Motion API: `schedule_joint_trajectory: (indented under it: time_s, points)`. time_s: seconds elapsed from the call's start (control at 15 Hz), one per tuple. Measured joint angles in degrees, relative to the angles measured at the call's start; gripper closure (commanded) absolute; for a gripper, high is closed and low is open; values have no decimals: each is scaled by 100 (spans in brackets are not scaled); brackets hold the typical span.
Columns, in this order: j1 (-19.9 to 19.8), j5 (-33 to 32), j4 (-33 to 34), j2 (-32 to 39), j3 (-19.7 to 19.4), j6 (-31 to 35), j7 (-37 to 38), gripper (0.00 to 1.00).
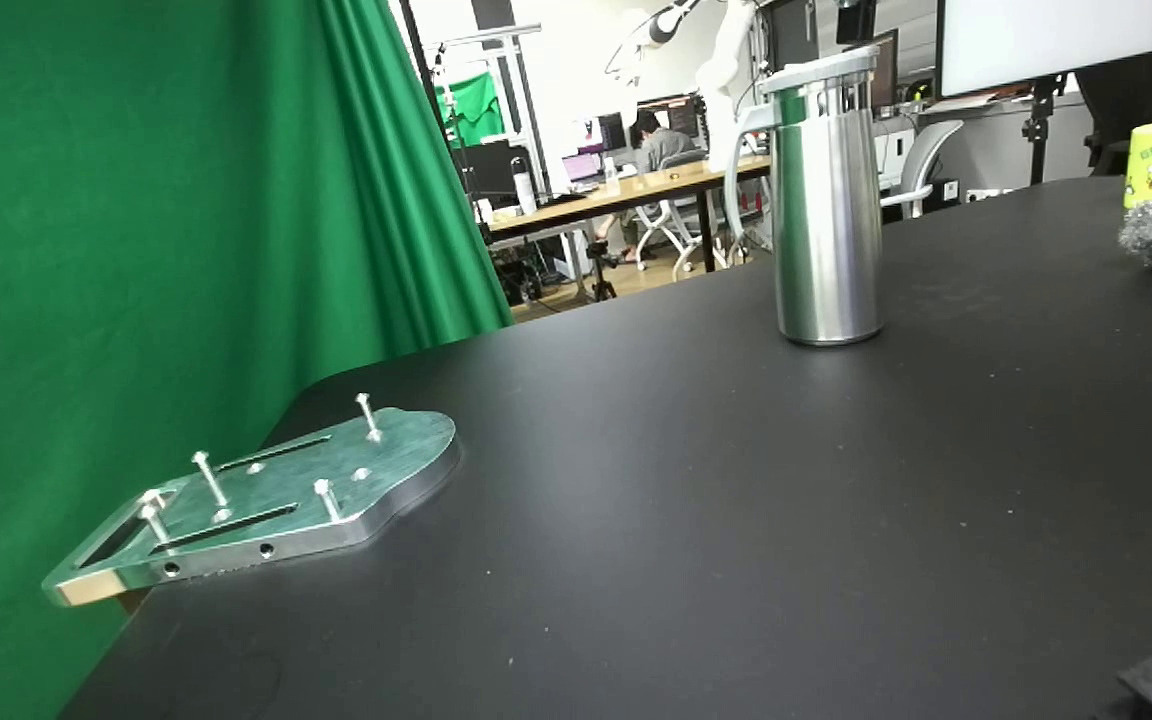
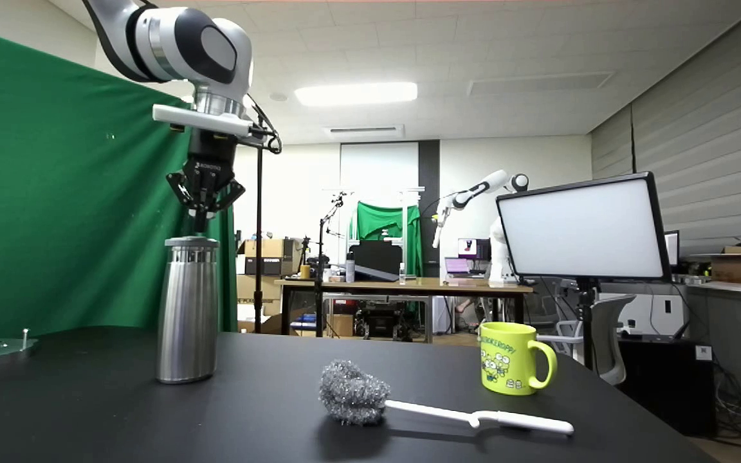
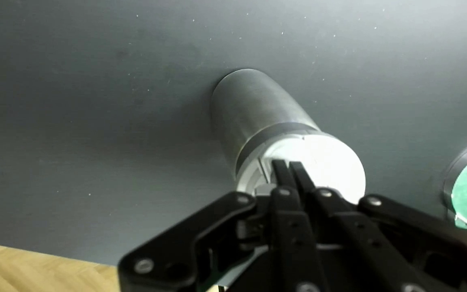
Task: Close the lid on the top of the thermos flask
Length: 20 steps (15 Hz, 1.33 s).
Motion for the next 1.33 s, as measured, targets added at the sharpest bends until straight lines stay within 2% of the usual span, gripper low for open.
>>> schedule_joint_trajectory:
  time_s: [0.47, 0.53, 0.67, 1.07, 1.13, 1.27, 1.33]
  points:
    - [-83, 66, 59, -618, -122, -75, 1, 100]
    - [-87, 80, 58, -752, -155, -109, 1, 75]
    - [-95, 84, 53, -1000, -234, -215, 2, 69]
    - [-299, -58, -10, -1298, -649, -996, -5, 28]
    - [-369, -88, -21, -1273, -757, -1216, -33, 46]
    - [-420, -80, -30, -1231, -839, -1252, -121, 32]
    - [-400, -80, -30, -1230, -812, -1238, -121, 28]
